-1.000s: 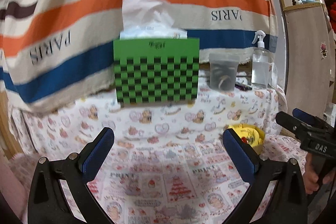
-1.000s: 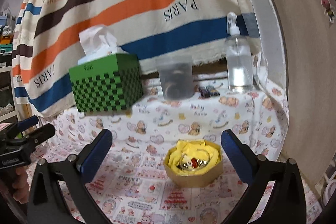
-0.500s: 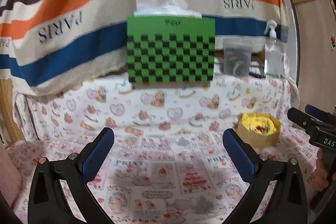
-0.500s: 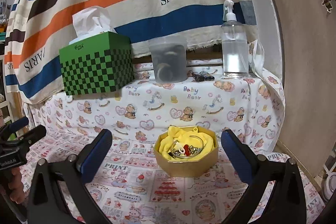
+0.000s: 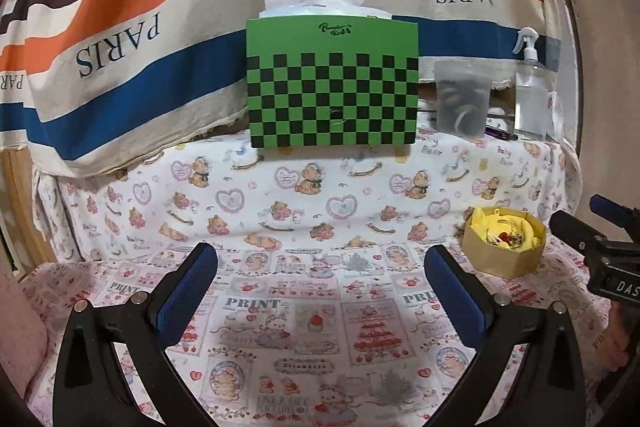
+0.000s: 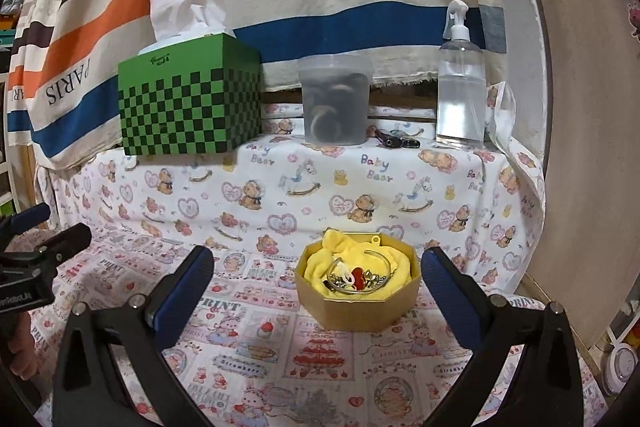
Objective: Organize jewelry
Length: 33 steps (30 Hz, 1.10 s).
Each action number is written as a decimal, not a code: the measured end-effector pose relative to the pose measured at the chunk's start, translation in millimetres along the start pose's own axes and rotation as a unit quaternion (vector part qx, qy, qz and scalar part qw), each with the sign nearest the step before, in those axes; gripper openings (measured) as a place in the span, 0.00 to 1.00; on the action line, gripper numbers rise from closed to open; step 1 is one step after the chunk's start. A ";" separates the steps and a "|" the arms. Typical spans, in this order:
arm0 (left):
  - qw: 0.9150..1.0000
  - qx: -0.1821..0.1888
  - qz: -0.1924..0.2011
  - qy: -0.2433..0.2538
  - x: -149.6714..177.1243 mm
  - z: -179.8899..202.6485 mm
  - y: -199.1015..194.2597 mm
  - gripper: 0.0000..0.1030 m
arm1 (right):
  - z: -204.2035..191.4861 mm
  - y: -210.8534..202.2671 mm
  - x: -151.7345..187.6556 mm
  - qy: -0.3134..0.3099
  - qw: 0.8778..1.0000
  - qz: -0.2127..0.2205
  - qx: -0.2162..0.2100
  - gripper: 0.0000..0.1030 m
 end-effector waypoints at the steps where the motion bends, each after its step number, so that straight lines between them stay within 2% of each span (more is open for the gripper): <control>1: 1.000 -0.001 0.000 -0.002 0.2 -0.9 0.1 1.00 | 1.4 0.4 -0.3 0.002 1.000 0.000 0.001 1.00; 33: 1.000 -0.006 -0.002 -0.006 1.1 -4.6 0.1 1.00 | -0.9 0.6 1.0 -0.001 1.000 -0.003 0.002 1.00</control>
Point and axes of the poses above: each gripper's, at about its wrist camera, not at the fingertips, and y roughly the way its jaws point, z to its right, x to its underside, the point moved 9 cm from there along y, roughly the way its jaws point, and after that the axes turned 15 degrees about y, right-handed, at the moved point
